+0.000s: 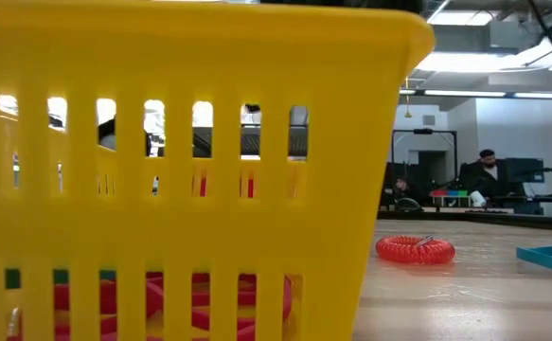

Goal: Pick & Place Office Desk Supplies
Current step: Put the yellow spring rubber band into the red bin

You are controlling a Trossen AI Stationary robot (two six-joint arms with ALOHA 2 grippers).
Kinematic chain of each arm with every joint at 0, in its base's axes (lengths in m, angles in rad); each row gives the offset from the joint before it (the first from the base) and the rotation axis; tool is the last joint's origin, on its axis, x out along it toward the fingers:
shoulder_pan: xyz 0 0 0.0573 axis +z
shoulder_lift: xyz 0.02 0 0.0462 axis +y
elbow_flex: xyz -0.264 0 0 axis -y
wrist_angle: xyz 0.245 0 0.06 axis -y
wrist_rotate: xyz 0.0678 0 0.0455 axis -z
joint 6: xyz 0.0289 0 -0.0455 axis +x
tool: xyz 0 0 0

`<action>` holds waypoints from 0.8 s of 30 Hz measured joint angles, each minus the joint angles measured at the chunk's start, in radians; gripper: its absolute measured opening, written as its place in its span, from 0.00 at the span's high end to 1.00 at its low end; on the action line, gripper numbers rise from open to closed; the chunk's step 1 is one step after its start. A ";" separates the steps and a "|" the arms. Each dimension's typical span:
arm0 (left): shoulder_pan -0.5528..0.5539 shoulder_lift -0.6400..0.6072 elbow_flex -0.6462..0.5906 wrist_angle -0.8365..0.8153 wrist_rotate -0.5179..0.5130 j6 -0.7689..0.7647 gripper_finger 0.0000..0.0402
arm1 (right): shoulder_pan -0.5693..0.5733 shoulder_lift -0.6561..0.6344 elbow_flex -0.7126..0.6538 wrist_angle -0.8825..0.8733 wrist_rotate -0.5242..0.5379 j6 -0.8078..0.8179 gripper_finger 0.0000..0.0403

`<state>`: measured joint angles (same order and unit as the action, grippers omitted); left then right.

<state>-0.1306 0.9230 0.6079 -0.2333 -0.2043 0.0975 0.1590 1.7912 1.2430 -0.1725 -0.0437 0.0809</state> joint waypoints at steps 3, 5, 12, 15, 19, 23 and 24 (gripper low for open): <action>0.000 0.000 0.000 0.001 0.000 0.000 0.51 | 0.005 -0.095 -0.117 0.116 0.000 0.010 0.47; 0.000 0.000 0.000 0.002 0.000 0.000 0.51 | 0.005 -0.169 -0.205 0.206 -0.001 0.026 0.47; 0.000 0.000 0.000 0.003 0.000 -0.001 0.51 | 0.019 -0.450 -0.522 0.541 -0.002 0.059 0.47; 0.000 0.000 0.000 0.002 0.007 -0.001 0.51 | 0.035 -0.571 -0.640 0.648 -0.005 0.059 0.47; 0.000 0.000 0.000 0.006 0.037 -0.001 0.51 | 0.056 -0.718 -0.759 0.747 0.001 0.059 0.47; 0.000 0.000 0.000 0.005 0.066 -0.006 0.51 | 0.073 -0.852 -0.850 0.764 0.004 0.039 0.47; 0.000 0.000 0.000 0.005 0.080 -0.008 0.51 | 0.078 -0.886 -0.873 0.765 0.011 0.029 0.47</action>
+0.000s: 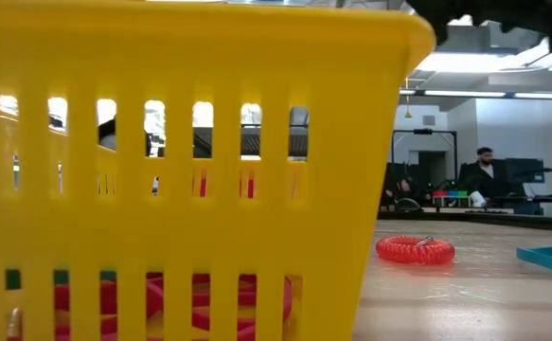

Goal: Pick & Place Office Desk Supplies
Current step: Put the yellow spring rubber band into the red bin

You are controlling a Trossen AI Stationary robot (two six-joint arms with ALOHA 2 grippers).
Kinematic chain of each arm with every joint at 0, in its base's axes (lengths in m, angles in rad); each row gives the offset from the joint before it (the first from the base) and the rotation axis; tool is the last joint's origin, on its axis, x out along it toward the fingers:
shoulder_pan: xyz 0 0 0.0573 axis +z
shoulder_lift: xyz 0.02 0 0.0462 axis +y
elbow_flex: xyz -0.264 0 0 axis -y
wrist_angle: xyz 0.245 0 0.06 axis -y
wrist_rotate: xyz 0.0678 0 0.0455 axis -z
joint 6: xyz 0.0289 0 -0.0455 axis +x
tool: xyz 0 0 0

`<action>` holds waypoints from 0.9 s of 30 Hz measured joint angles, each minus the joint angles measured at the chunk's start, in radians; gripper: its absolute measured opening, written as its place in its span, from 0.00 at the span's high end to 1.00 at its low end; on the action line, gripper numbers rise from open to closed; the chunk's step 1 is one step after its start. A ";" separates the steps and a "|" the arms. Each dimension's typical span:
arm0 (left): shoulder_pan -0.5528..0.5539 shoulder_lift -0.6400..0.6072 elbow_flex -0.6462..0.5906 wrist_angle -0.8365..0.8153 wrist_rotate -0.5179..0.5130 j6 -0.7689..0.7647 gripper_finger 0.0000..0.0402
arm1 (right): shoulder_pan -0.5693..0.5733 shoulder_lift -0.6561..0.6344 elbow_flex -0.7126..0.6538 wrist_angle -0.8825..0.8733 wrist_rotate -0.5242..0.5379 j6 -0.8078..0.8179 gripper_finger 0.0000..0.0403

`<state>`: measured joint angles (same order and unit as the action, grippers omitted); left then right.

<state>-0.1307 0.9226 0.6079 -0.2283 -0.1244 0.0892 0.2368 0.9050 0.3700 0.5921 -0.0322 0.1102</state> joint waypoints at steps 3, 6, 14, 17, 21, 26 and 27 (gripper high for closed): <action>0.000 0.000 0.000 0.000 0.035 -0.007 0.51 | 0.010 -0.096 -0.075 0.024 0.052 -0.010 0.47; 0.000 0.000 0.000 -0.015 0.061 -0.015 0.51 | 0.014 -0.177 -0.157 0.087 0.079 -0.008 0.47; 0.000 -0.025 0.000 -0.044 0.071 -0.010 0.51 | 0.014 -0.292 -0.295 0.152 0.085 0.073 0.47; 0.001 -0.086 0.000 -0.046 0.074 0.008 0.51 | 0.014 -0.299 -0.309 0.154 0.085 0.074 0.47; 0.001 -0.218 0.000 -0.091 0.079 0.007 0.51 | 0.014 -0.297 -0.314 0.149 0.085 0.079 0.47; 0.001 -0.408 -0.071 -0.083 0.078 -0.023 0.51 | 0.014 -0.297 -0.314 0.143 0.085 0.099 0.47; 0.001 -0.448 -0.099 -0.077 0.078 -0.037 0.51 | 0.014 -0.297 -0.314 0.139 0.085 0.100 0.47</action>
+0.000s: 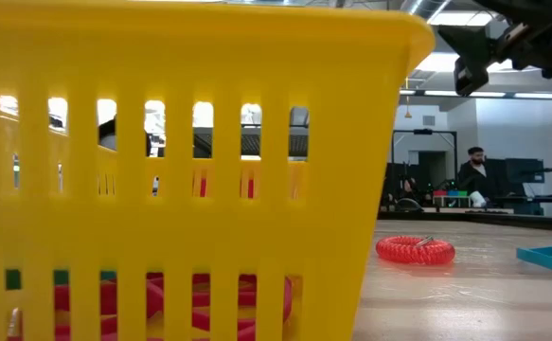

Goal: Pick & Place Office Desk Supplies
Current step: Put the yellow spring rubber band into the red bin

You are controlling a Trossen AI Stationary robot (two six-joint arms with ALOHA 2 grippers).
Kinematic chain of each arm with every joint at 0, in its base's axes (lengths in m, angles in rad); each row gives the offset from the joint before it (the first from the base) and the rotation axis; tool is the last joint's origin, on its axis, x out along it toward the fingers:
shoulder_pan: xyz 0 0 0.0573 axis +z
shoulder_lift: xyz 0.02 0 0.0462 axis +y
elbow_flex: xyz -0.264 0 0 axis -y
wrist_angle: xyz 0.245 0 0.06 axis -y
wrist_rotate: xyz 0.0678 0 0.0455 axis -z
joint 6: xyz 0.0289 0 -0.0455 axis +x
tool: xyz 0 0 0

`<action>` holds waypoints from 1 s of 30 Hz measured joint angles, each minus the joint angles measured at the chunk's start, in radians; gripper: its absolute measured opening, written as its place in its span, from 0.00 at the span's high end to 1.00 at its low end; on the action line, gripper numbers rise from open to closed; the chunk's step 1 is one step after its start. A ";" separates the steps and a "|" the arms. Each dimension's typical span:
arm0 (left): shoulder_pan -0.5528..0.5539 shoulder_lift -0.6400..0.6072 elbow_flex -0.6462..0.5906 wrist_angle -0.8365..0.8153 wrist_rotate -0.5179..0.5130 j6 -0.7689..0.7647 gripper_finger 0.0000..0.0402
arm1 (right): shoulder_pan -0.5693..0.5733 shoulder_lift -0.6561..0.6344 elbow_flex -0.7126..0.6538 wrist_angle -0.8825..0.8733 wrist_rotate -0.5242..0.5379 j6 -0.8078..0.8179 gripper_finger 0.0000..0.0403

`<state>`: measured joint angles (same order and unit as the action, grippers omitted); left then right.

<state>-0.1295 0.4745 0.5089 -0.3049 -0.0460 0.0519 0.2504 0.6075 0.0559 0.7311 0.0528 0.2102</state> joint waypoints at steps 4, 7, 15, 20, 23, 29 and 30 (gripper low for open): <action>0.000 -0.137 -0.121 0.048 0.014 -0.099 0.51 | 0.005 0.000 0.000 0.001 0.000 0.004 0.47; -0.001 -0.189 -0.194 0.116 0.087 -0.181 0.51 | 0.005 0.000 0.000 0.003 0.000 0.013 0.47; -0.043 -0.132 -0.277 0.230 0.196 -0.270 0.51 | 0.005 0.002 0.000 0.003 0.000 0.026 0.47; -0.074 -0.024 -0.277 0.260 0.198 -0.270 0.51 | 0.003 0.002 0.000 0.005 0.001 0.031 0.47; -0.083 0.028 -0.277 0.249 0.241 -0.281 0.51 | 0.003 0.002 0.000 0.010 0.020 0.054 0.47; -0.082 0.094 -0.242 0.085 0.290 -0.349 0.51 | 0.003 0.002 0.000 0.010 0.061 0.097 0.47; -0.082 0.104 -0.230 0.043 0.290 -0.349 0.51 | 0.003 0.002 0.000 0.010 0.061 0.097 0.47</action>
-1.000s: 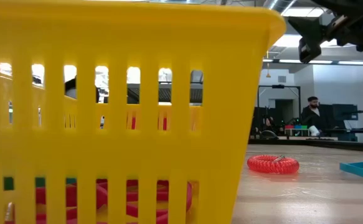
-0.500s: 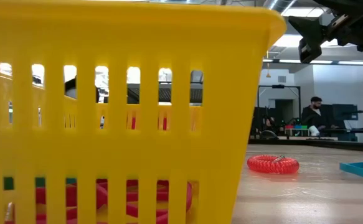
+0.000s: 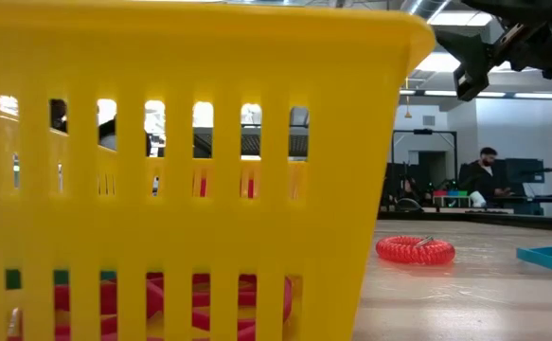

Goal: Pick & Place Office Desk Supplies
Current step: Put the yellow spring rubber band into the red bin

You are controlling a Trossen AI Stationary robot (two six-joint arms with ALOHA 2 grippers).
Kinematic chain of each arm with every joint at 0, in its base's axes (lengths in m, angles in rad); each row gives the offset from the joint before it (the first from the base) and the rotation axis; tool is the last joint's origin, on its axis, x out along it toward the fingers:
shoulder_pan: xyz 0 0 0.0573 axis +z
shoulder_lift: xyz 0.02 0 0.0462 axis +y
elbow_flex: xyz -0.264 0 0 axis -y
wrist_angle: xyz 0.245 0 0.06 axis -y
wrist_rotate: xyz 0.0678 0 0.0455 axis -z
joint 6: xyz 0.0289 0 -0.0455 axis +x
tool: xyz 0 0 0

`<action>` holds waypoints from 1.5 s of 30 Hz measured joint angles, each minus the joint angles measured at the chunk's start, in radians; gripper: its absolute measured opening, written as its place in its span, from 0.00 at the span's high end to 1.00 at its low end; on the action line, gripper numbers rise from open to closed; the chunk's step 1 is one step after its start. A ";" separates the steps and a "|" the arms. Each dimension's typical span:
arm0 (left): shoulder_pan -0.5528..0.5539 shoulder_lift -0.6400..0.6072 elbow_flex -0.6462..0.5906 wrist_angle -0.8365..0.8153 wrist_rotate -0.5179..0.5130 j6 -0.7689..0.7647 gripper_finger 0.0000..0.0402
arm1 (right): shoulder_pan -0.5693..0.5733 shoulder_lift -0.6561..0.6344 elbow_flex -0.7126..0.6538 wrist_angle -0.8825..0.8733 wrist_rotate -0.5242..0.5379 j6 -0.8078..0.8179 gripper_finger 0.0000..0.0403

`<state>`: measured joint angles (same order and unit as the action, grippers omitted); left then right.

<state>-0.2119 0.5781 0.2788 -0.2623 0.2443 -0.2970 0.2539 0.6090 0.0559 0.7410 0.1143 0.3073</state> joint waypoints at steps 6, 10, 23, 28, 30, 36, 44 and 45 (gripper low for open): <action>0.000 0.045 0.050 -0.116 0.074 -0.046 0.52 | 0.000 0.000 0.000 0.001 0.026 0.000 0.47; 0.000 0.085 0.062 -0.115 0.150 -0.176 0.52 | 0.000 0.000 0.000 0.004 0.026 0.000 0.47; -0.024 0.306 0.064 -0.022 0.226 -0.119 0.54 | 0.002 0.000 0.000 0.000 0.052 -0.015 0.47; -0.125 0.412 0.064 0.055 0.152 -0.063 0.54 | 0.011 0.000 0.000 0.000 0.052 -0.011 0.47; -0.170 0.442 0.064 0.071 0.101 -0.048 0.54 | 0.015 0.000 0.000 0.000 0.052 -0.011 0.47; -0.280 0.481 0.090 0.051 -0.052 -0.047 0.54 | 0.021 0.000 0.000 0.000 0.052 -0.011 0.47; -0.427 0.533 0.176 0.051 -0.203 -0.048 0.54 | 0.021 0.000 0.000 0.000 0.052 -0.011 0.47; -0.439 0.544 0.183 0.045 -0.211 -0.047 0.54 | 0.021 0.000 0.000 0.000 0.052 -0.011 0.47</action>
<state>-0.6511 1.1223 0.4620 -0.2171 0.0337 -0.3442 0.2745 0.6094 0.0559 0.7407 0.1661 0.2966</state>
